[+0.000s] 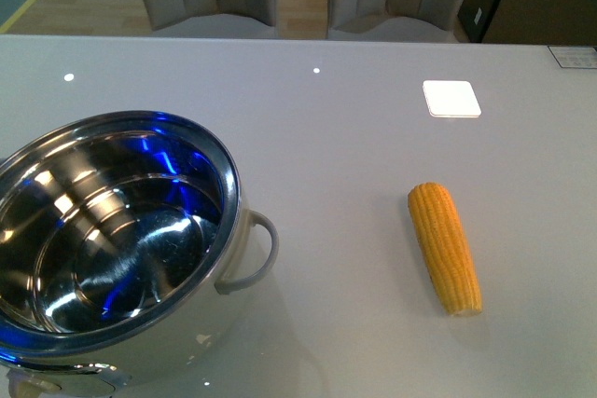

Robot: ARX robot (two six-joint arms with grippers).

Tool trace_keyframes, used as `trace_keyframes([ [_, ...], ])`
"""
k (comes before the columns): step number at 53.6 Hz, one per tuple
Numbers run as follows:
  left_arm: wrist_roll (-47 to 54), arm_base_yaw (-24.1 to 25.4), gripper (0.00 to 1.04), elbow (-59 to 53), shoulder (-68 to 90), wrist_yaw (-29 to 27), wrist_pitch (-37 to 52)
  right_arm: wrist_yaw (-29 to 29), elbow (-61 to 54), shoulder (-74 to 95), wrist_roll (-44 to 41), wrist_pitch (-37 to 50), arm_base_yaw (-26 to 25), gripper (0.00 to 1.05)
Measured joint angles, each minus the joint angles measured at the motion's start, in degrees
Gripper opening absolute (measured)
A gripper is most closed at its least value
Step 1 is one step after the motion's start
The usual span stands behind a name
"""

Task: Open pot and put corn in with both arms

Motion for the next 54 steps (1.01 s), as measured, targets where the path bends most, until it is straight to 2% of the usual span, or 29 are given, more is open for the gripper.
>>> trace_keyframes([
  [24,-0.37,-0.44,0.40,6.32,9.01,1.79,0.15,0.00,0.02,0.00,0.00,0.00,0.00,0.96],
  [51,-2.56,-1.05,0.40,11.61,12.41,0.83,0.20,0.00,0.02,0.00,0.00,0.00,0.00,0.96],
  [54,-2.84,-1.09,0.46,11.61,12.41,0.74,-0.09,0.00,0.00,0.00,0.00,0.00,0.00,0.96],
])
